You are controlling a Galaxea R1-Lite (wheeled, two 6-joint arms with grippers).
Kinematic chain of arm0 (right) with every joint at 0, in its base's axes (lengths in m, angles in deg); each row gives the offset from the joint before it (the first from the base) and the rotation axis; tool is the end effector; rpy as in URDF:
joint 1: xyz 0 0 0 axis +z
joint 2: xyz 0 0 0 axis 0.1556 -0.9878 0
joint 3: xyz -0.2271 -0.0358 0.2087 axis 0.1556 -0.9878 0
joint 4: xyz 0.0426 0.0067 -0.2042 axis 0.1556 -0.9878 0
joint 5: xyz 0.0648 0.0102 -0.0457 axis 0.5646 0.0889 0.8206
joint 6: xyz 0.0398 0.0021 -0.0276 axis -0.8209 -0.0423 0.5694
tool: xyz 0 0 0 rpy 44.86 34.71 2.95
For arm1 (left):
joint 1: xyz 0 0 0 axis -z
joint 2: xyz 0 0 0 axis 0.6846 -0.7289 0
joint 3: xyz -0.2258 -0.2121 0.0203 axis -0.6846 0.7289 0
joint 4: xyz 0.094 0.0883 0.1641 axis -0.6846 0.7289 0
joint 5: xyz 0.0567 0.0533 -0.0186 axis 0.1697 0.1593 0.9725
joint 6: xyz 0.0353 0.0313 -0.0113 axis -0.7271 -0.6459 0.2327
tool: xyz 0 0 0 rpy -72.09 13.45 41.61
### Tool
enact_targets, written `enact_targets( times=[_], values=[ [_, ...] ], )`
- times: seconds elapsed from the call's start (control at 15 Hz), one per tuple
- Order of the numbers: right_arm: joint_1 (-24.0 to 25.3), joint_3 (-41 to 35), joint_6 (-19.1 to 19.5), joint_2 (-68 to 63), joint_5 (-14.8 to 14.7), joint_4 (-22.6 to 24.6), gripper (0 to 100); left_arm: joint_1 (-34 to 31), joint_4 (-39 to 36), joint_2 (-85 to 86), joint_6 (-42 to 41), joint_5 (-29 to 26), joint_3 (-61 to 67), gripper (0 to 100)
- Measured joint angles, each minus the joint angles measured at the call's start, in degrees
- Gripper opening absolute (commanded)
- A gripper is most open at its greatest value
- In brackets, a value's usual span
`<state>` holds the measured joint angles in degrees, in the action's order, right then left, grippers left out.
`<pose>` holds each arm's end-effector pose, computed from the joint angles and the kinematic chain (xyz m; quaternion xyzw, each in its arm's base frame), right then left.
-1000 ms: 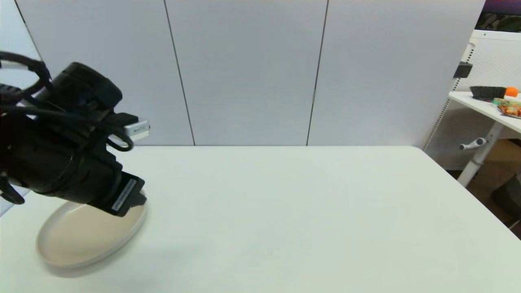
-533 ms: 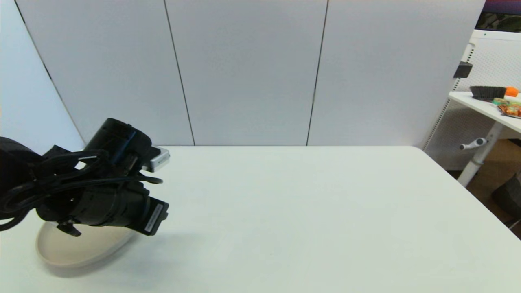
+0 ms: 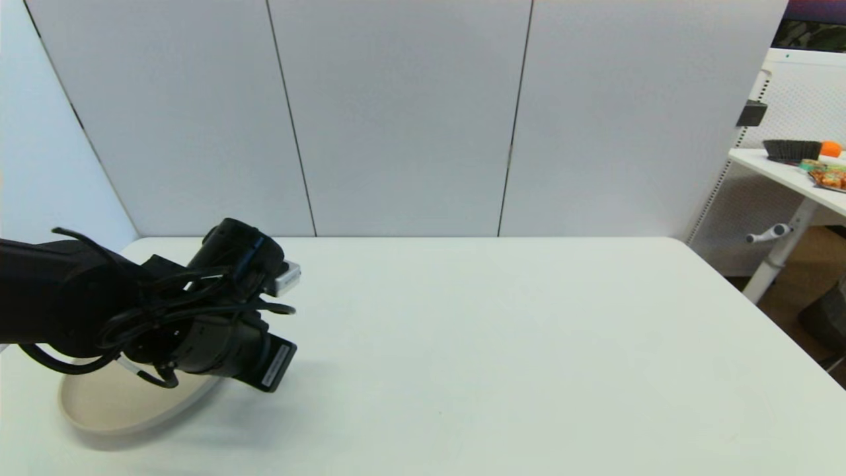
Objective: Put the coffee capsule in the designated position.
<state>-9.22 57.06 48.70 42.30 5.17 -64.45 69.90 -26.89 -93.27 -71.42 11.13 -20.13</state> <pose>0.0124 0.0001 0.0755 -0.0036 -0.0005 -0.0003 1.0000 0.2689 -0.1262 0.1219 0.1527 0.4734 -0.1278 0.8580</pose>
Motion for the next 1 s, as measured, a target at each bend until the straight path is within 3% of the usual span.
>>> enact_targets(
  times=[0.07, 0.13, 0.53, 1.0],
  values=[
    [0.0, 0.0, -0.01, 0.0, 0.0, 0.02, 100, 0.0, -1.05, -0.55, 0.0, 0.0, 0.0, 0],
    [0.0, 0.0, 0.02, 0.0, 0.0, 0.02, 100, 0.0, -1.55, -1.04, -0.01, 0.0, 0.0, 100],
    [0.0, 0.0, 0.0, 0.0, -0.02, 0.02, 100, 0.01, -2.02, -2.36, -0.1, 0.09, -0.33, 100],
    [0.0, 0.0, 0.0, 0.0, -0.02, 0.02, 100, 0.54, -9.79, 2.18, -1.18, 1.13, -3.41, 100]
  ],
)
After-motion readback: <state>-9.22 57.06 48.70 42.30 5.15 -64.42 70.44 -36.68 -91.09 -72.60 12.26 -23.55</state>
